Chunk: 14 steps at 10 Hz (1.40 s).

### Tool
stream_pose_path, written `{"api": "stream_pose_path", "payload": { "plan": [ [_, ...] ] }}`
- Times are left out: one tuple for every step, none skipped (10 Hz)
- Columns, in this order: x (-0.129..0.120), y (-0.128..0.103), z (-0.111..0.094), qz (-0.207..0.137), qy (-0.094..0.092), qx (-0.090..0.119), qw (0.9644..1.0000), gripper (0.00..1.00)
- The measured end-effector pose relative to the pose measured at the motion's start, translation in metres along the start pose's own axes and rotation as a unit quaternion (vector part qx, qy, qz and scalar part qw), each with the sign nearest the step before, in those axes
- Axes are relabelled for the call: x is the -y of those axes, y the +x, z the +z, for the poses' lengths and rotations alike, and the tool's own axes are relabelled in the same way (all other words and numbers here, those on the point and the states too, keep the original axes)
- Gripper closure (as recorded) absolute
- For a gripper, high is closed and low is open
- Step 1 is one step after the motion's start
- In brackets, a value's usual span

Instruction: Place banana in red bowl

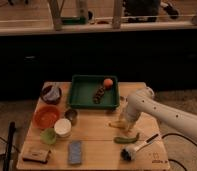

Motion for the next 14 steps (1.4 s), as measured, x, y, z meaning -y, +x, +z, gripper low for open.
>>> {"api": "stream_pose_path", "payload": {
  "plan": [
    [-0.001,0.000,0.001,0.001,-0.003,0.000,1.0000,0.73],
    [0.000,0.000,0.002,0.002,-0.004,0.000,1.0000,0.86],
    [0.001,-0.001,0.003,0.001,-0.005,0.000,1.0000,0.95],
    [0.001,-0.001,0.003,0.001,-0.007,0.000,1.0000,0.99],
    [0.000,-0.002,0.002,-0.002,-0.008,0.000,1.0000,1.00],
    [0.000,-0.003,-0.001,-0.007,-0.009,0.002,0.9999,1.00],
    [0.001,-0.005,-0.005,-0.012,-0.008,0.004,0.9999,1.00],
    [0.000,-0.006,-0.008,-0.018,-0.006,0.006,0.9998,1.00],
    [0.001,-0.010,-0.018,-0.030,-0.002,0.010,0.9995,1.00],
    [0.001,-0.012,-0.024,-0.039,0.000,0.014,0.9991,1.00],
    [0.000,-0.016,-0.036,-0.054,0.005,0.020,0.9983,1.00],
    [-0.001,-0.019,-0.045,-0.067,0.011,0.025,0.9974,1.00],
    [-0.001,-0.024,-0.056,-0.086,0.015,0.032,0.9956,1.00],
    [0.001,-0.029,-0.067,-0.105,0.021,0.037,0.9936,1.00]
  ]
}}
